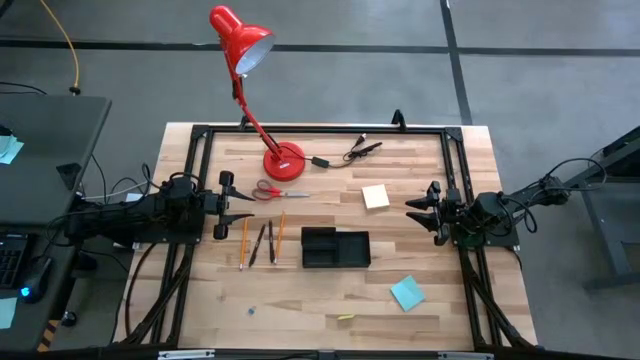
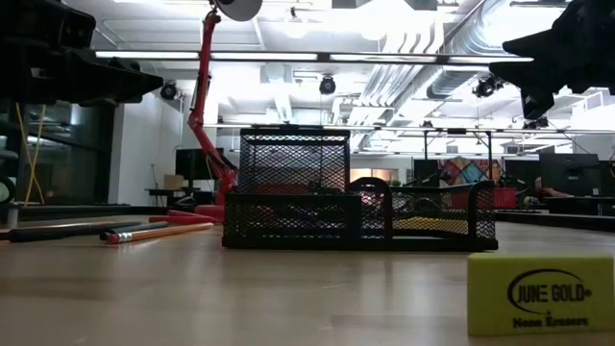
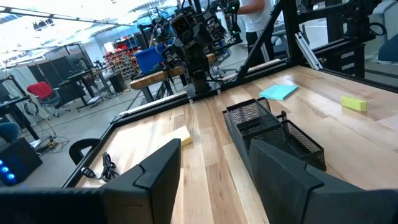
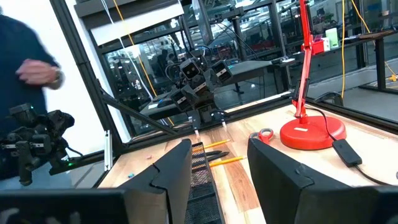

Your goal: Pick and place office supplies into organizer

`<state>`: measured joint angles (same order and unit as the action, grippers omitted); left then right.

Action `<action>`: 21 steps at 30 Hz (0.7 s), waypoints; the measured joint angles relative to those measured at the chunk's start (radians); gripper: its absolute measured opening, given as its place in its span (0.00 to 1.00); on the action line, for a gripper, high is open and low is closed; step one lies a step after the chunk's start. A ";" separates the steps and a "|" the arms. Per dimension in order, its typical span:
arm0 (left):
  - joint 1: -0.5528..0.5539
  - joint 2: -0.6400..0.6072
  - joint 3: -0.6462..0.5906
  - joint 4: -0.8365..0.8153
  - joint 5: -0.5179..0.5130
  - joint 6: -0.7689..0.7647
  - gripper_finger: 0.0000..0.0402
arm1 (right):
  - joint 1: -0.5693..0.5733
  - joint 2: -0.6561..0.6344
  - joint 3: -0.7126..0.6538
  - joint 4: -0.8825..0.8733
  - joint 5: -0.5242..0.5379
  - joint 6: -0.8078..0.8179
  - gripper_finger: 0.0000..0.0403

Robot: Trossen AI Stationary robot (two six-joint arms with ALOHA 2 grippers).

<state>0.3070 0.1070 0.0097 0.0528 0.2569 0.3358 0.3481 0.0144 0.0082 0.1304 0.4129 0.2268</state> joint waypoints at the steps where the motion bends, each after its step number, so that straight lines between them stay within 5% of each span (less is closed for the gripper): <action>1: 0.000 0.000 0.000 0.000 0.000 0.000 0.45 | 0.000 0.000 0.000 0.000 0.000 0.000 0.37; 17: 0.000 0.000 0.000 0.000 0.000 0.000 0.45 | 0.000 0.000 0.000 0.001 0.001 -0.008 0.37; 21: 0.000 0.000 0.000 0.001 -0.010 0.000 0.45 | 0.000 0.000 0.000 0.071 0.087 0.028 0.37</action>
<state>0.3072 0.1071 0.0097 0.0541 0.2470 0.3358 0.3477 0.0147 0.0080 0.2018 0.4998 0.2551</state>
